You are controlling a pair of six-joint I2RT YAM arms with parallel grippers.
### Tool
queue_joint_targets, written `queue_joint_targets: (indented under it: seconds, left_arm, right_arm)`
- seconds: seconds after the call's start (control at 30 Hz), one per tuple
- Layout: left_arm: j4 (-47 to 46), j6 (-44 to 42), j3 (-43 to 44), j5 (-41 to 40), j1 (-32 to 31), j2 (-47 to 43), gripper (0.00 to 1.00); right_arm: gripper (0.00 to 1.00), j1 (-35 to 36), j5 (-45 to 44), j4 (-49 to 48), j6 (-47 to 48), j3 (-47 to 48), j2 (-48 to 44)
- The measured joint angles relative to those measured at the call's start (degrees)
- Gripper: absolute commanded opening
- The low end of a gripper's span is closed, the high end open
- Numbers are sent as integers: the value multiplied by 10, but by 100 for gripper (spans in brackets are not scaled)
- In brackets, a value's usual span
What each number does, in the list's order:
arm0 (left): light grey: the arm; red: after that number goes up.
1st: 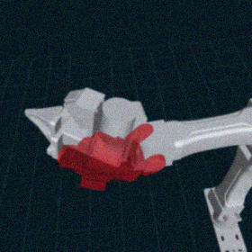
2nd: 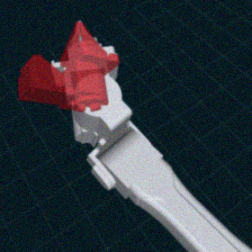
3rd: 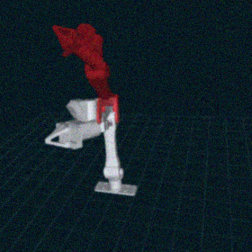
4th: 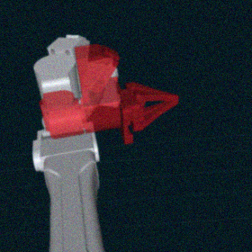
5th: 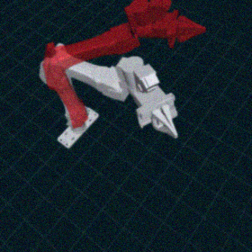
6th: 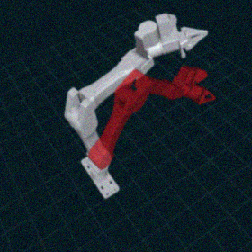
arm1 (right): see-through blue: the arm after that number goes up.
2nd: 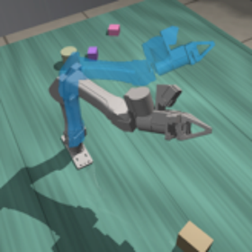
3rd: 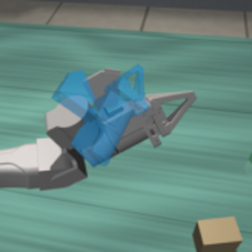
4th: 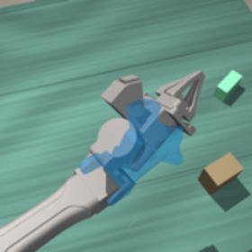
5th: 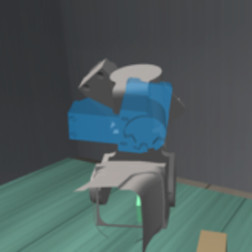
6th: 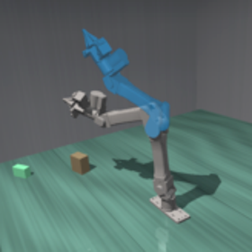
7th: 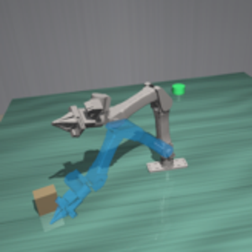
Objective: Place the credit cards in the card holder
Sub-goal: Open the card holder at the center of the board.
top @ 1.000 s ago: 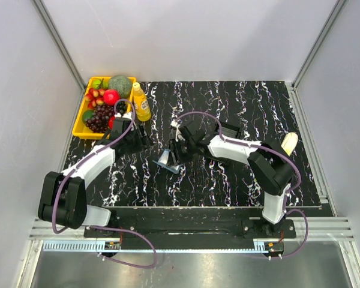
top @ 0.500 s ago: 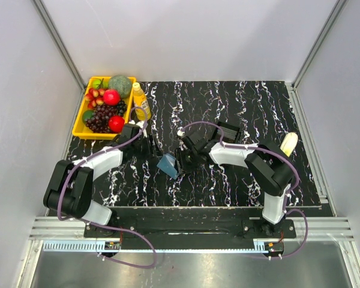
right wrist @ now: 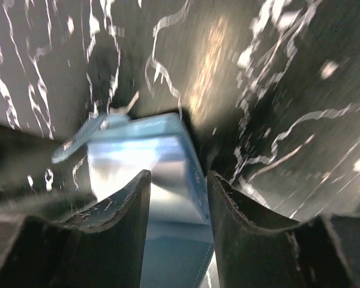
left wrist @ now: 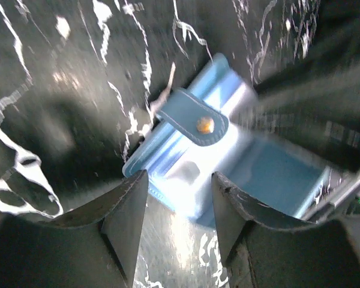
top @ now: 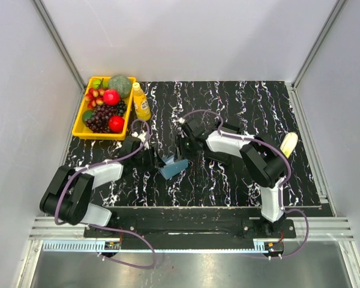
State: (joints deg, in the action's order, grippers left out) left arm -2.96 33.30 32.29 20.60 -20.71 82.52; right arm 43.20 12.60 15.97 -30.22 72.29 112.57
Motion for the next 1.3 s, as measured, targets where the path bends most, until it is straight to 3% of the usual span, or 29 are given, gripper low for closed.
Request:
queue_joint_targets:
  seconds: [0.23,0.33,0.4,0.47,0.6,0.73,0.83,0.93,1.1,1.3]
  left_arm:
    - [-110,78,-133,30,-32,-84,50]
    - [-131,104,-151,24,-64,-101,49]
    - [-148,119,-150,17,-94,-103,47]
    - [-151,129,-148,3,-117,-111,50]
    - [-138,136,-149,-33,-128,-161,50]
    - [-88,126,-145,-79,-128,-233,61]
    - [-10,120,-129,-140,-129,-294,62]
    - [75,116,-96,-219,-129,-340,73]
    - [179,116,-44,-330,-117,-385,75]
    - [254,112,-28,-365,-42,-390,75]
  right_arm:
    - [49,-32,15,26,46,122,55]
    - [49,-31,26,36,59,160,73]
    - [53,-31,24,47,66,181,83]
    - [59,-33,12,71,72,200,85]
    - [72,-38,-56,120,86,224,65]
    - [76,-43,-123,160,65,204,-12]
    - [79,-41,-147,175,27,179,-73]
    - [80,-24,-177,186,-21,159,-97]
    - [80,34,-217,205,-89,161,-50]
    - [81,92,-273,257,-128,246,49]
